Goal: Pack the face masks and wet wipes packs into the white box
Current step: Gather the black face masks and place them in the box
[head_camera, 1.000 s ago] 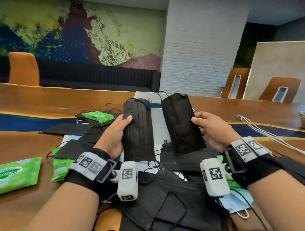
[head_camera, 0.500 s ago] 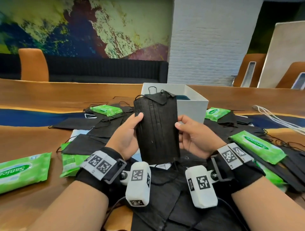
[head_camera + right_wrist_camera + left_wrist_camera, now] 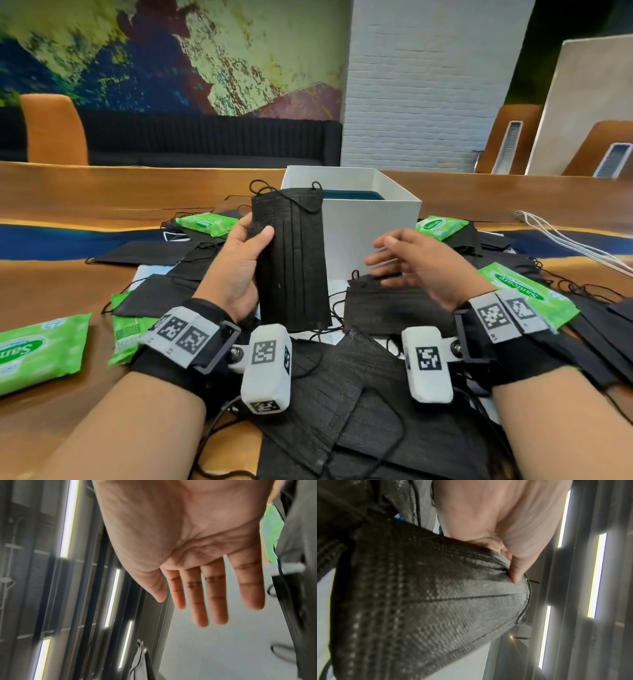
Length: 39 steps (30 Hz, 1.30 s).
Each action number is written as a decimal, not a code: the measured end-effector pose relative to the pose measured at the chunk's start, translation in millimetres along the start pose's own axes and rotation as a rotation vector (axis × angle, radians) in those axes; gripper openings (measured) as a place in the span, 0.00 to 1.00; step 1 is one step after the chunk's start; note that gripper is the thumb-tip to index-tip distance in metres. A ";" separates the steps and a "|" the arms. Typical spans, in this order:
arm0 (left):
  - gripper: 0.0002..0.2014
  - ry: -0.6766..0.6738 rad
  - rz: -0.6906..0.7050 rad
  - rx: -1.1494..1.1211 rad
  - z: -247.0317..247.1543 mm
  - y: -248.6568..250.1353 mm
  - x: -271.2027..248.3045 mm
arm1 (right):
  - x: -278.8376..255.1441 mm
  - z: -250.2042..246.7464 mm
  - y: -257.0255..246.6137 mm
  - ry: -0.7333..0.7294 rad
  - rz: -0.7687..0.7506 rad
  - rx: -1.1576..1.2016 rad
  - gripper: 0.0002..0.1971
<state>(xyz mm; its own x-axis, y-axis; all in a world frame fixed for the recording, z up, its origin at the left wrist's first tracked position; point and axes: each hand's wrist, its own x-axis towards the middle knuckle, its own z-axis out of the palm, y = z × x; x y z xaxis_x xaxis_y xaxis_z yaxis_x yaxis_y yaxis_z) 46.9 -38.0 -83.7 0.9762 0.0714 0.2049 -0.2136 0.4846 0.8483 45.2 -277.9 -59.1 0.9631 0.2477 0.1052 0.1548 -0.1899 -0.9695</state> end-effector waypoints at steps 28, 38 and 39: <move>0.15 0.050 -0.090 0.067 -0.7 8.2 -6.1 | 5.8 -31.2 1.3 -0.014 0.117 -0.868 0.03; 0.18 0.094 -0.148 -0.007 -4.0 8.0 -3.6 | -22.8 -92.9 -54.6 0.302 0.098 -0.423 0.06; 0.18 0.096 -0.152 -0.016 -4.0 8.1 -3.9 | -25.0 -96.5 -54.6 0.306 0.125 -0.331 0.07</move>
<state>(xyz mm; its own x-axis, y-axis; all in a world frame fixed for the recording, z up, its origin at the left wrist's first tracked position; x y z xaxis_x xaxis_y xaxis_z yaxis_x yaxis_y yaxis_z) 41.6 -30.8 -79.6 0.9965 0.0789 0.0268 -0.0635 0.5102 0.8577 33.9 -365.3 12.5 0.9918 -0.0784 0.1011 0.0479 -0.5054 -0.8616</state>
